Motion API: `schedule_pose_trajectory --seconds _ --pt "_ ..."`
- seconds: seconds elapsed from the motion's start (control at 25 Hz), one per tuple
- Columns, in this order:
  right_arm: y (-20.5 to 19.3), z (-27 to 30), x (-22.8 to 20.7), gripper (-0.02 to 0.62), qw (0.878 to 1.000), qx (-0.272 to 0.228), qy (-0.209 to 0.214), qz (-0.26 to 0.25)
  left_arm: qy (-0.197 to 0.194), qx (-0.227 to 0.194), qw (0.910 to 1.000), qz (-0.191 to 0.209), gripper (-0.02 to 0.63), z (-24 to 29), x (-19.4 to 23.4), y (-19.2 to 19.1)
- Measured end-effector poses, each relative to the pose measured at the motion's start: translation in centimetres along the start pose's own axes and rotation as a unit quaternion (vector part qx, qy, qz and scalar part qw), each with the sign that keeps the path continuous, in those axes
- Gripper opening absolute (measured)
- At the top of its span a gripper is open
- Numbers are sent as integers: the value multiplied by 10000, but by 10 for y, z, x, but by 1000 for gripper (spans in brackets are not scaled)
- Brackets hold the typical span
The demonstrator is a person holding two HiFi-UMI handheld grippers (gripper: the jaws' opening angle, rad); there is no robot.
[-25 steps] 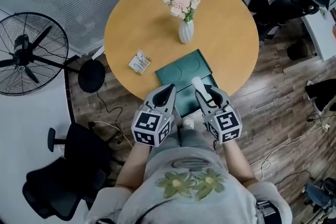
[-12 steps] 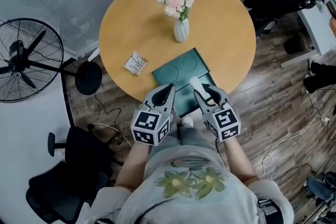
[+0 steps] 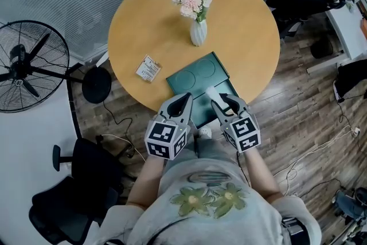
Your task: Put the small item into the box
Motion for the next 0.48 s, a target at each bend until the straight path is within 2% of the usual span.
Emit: schedule_pose_trajectory --seconds 0.48 --pt "-17 10 1 133 9995 299 -39 -82 -10 86 10000 -46 2 1 2 -10"
Point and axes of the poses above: the fingertips, and each gripper's own axes: z forward along the fingers, x to its left, y out of its top, the point moved 8 cm from there along -z, backward along the fingers, and after that the axes turned 2 degrees about z, right-handed, at the moved point
